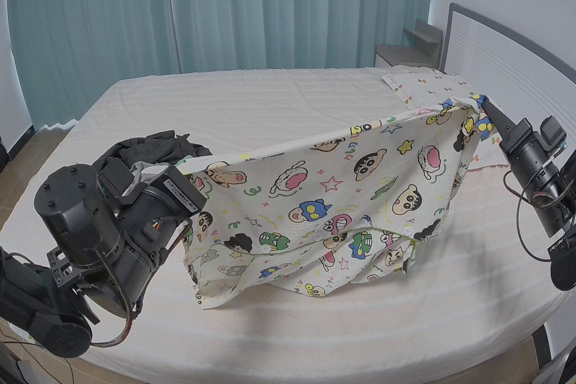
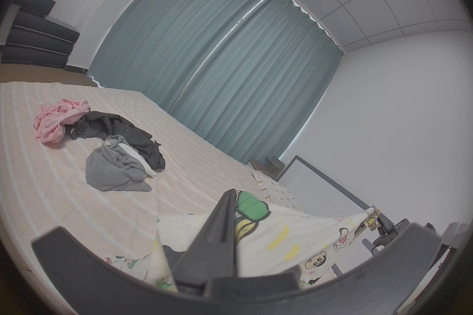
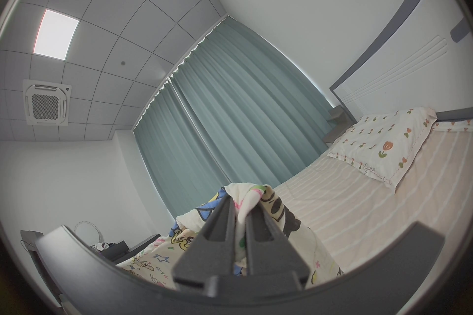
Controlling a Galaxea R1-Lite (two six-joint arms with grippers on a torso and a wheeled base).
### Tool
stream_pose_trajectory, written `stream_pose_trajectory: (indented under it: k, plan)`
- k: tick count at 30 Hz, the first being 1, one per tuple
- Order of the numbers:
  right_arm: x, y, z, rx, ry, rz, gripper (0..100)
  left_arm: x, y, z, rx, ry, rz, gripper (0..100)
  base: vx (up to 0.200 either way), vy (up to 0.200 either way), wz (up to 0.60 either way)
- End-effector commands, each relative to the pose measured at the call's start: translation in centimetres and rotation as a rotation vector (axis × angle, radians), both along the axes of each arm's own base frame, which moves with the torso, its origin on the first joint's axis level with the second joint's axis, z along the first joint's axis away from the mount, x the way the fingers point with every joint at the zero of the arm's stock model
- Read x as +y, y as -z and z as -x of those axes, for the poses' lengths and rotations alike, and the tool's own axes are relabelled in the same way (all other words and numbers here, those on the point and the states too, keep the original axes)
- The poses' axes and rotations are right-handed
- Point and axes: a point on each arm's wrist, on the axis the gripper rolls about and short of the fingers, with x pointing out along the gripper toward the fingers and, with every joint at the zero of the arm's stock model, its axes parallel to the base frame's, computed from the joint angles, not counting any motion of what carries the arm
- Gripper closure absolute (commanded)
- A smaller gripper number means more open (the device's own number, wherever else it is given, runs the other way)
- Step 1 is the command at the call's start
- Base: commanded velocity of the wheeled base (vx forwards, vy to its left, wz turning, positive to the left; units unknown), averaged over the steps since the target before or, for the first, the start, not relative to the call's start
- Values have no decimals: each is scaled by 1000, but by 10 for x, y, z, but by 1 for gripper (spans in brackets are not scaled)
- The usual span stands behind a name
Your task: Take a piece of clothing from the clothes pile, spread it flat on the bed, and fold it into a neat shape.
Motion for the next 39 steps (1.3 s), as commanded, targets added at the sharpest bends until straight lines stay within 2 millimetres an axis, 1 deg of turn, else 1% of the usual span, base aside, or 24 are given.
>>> stream_pose_trajectory:
  k: [1, 7, 12, 19, 25, 29, 34, 37, 38, 39]
  plan:
    - [0, -1, 0, -15, 1, -3, 100, 0, 0, 0, -1, -1, 0, 100, 0, 0, 0]
    - [0, -1, 0, -15, 0, -3, 100, 0, 0, 0, -1, -3, 1, 100, 0, 0, 0]
    - [0, 0, 2, -11, -19, 6, 100, 0, -1, 0, -2, -4, 2, 100, -200, 0, 0]
    - [-2, -6, 9, -39, -32, 4, 100, 3, -4, 1, -14, -12, 8, 100, -200, 0, 0]
    - [-3, -12, 27, -70, -88, 19, 100, 7, -12, 6, -40, -12, 24, 100, -200, 0, 0]
    - [-5, -18, 42, -103, -134, 33, 100, 13, -22, 13, -73, -12, 43, 100, -200, 0, 0]
    - [-8, -30, 68, -179, -185, 44, 100, 23, -38, 26, -137, -22, 24, 100, -200, 0, 0]
    - [-11, -38, 86, -237, -226, 57, 100, 30, -45, 35, -170, -26, 6, 100, -200, 0, 0]
    - [-12, -39, 90, -249, -235, 60, 100, 32, -46, 37, -176, -27, -2, 100, -200, 0, 0]
    - [-12, -39, 90, -249, -235, 60, 100, 32, -46, 37, -176, -27, -2, 100, -200, 0, 0]
